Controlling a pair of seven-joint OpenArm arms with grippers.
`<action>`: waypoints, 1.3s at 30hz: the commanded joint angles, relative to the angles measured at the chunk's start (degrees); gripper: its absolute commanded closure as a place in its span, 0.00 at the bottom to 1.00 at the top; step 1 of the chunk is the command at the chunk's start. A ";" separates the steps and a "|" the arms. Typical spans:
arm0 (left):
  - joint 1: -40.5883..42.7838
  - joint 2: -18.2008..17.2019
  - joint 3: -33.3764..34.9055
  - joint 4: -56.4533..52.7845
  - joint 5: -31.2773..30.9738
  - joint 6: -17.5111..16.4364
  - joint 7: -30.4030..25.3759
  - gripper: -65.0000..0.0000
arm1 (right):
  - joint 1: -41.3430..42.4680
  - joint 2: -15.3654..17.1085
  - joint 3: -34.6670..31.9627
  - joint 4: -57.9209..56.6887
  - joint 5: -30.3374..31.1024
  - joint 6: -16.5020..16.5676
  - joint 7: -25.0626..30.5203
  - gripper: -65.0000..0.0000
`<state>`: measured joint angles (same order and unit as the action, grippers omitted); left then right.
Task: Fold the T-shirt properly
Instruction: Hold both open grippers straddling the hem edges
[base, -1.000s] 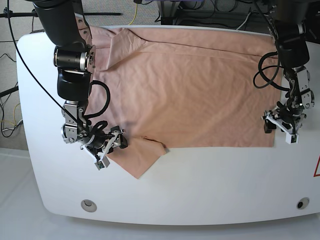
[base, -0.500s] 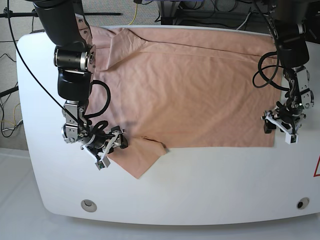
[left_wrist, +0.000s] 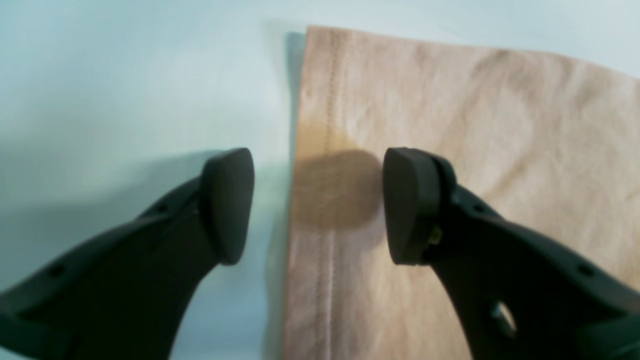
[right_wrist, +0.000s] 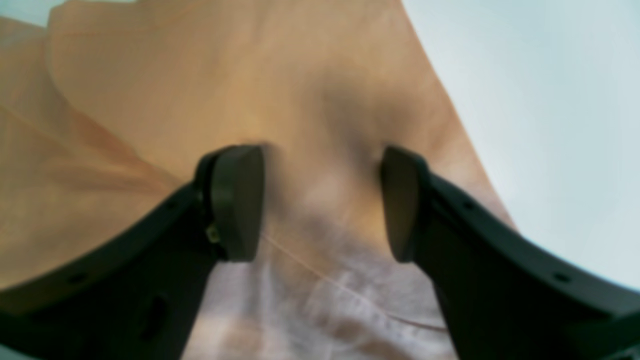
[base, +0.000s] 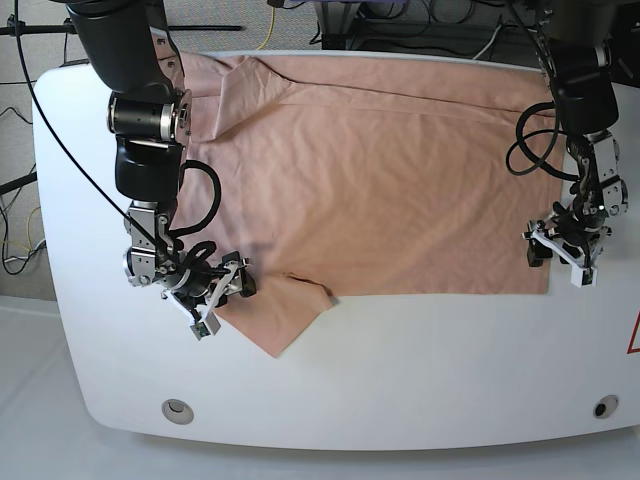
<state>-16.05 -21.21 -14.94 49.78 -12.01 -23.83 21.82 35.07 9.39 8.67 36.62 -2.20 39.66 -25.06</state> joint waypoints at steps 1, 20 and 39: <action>-1.08 -1.11 -0.06 0.71 -0.10 -0.32 -0.55 0.41 | 1.49 0.47 -0.03 0.62 0.15 0.34 0.34 0.44; -1.56 -1.25 -0.15 0.63 -0.09 -0.32 -0.70 0.42 | 1.45 0.68 -0.12 0.67 0.35 0.34 0.66 0.44; -1.25 -1.50 0.06 0.58 -0.54 -0.24 -1.02 0.42 | 1.32 0.88 -0.21 0.91 0.09 0.34 1.33 0.46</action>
<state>-16.14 -21.63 -14.61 49.69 -11.90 -24.01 21.52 34.83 9.98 8.51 36.64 -2.24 39.68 -24.18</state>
